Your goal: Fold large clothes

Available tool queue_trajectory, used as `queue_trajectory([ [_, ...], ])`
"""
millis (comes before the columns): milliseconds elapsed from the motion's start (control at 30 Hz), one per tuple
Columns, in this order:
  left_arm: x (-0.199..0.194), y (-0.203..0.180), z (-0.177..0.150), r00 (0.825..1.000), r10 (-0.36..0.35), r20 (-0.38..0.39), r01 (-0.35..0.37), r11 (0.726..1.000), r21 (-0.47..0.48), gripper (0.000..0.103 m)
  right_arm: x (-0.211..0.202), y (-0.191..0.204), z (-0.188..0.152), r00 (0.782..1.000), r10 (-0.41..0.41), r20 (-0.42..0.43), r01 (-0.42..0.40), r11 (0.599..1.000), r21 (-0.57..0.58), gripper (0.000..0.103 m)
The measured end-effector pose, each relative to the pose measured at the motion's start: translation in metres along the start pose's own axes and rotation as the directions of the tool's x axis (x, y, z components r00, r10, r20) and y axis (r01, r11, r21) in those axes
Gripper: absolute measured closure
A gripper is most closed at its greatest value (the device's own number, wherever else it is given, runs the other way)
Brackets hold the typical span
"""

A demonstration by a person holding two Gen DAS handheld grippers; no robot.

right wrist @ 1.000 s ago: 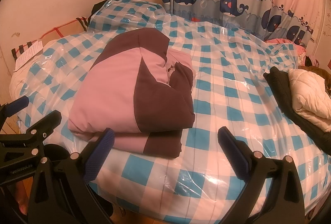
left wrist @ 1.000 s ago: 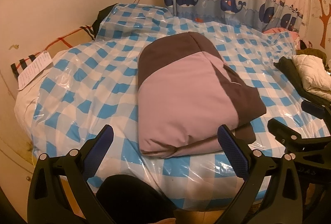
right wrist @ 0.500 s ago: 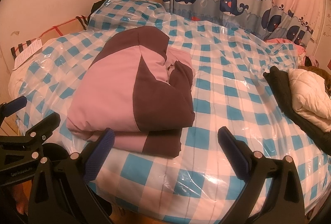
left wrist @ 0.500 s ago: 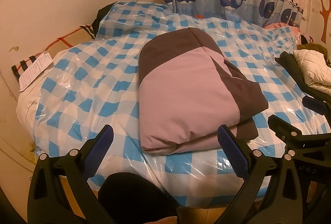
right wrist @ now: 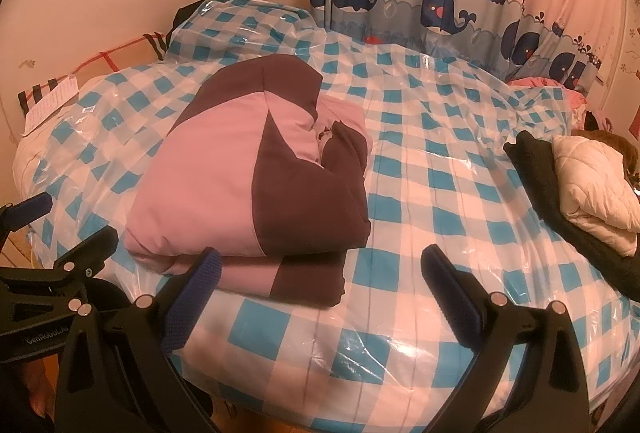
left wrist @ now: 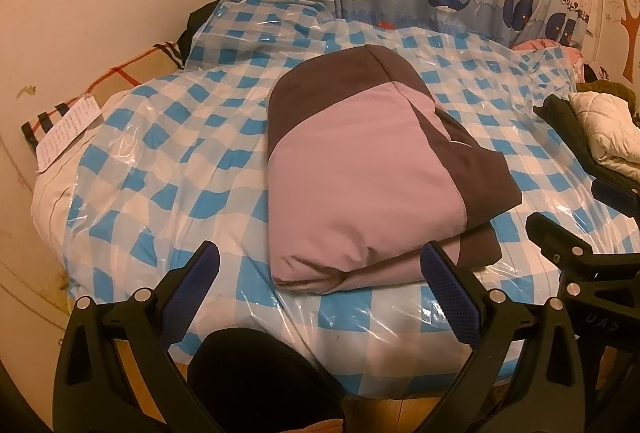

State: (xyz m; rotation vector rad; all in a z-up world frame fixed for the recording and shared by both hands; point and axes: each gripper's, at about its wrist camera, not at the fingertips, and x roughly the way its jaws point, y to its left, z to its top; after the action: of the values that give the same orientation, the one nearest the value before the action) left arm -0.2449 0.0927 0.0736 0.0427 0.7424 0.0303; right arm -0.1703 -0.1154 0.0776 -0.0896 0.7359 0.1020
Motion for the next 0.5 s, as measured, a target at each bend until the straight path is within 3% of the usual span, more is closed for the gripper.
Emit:
queue_trajectory([
  [500, 0.0001, -0.0005, 0.0005, 1.000, 0.000, -0.001, 0.000, 1.000, 0.001, 0.007, -0.0041, -0.0039, 0.0042, 1.000, -0.010, 0.008, 0.010, 1.000, -0.006, 0.007],
])
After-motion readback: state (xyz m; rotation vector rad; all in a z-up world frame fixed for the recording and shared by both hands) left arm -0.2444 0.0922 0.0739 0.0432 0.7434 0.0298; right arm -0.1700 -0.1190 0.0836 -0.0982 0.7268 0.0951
